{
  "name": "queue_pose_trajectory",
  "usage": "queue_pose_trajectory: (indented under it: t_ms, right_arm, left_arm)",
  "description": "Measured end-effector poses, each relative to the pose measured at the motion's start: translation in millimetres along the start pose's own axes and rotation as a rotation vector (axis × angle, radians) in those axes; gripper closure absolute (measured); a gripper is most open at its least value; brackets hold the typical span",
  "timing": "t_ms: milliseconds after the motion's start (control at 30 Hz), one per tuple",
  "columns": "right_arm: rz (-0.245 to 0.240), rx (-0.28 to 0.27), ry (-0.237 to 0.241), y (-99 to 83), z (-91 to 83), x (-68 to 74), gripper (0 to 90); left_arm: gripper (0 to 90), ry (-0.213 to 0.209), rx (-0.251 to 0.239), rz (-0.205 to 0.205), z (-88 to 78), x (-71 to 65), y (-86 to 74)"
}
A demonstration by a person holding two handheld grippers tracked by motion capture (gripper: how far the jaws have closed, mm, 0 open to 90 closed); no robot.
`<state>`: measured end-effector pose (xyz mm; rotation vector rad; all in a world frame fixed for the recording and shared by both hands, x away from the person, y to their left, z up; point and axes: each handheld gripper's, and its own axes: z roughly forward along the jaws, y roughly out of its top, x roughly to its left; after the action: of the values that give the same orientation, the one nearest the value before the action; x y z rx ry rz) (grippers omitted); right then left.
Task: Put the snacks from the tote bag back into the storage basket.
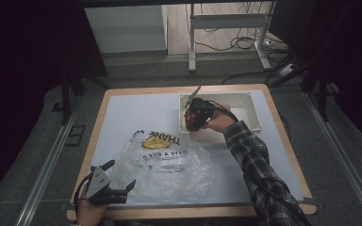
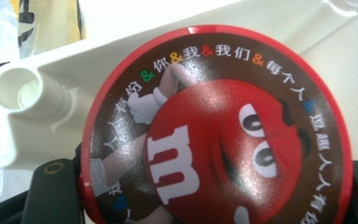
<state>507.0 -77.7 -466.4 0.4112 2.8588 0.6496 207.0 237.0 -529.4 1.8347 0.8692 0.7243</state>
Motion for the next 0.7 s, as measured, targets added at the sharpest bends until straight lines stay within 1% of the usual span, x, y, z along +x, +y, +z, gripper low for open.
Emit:
queue_pose_trajectory:
  t_ms: [133,367,500,700]
  right_arm:
    - [-0.014,0.006,0.003,1.2,4.2,0.2,25.5]
    - [-0.015,0.013,0.009,0.6,13.1,-1.0,25.5]
    - [-0.028,0.022,0.013,-0.5,18.2,-2.0,25.5]
    - [-0.015,0.023,0.015,-2.1,24.6,-3.2,25.5]
  left_arm:
    - [0.1,0.0,0.0,0.001,0.0,-0.1,0.0]
    - [0.1,-0.002,0.0,0.001,0.0,-0.1,0.0]
    - [0.1,-0.001,0.0,0.003,0.0,0.0,0.0]
    - [0.1,-0.001,0.002,0.003,0.1,-0.2,0.0]
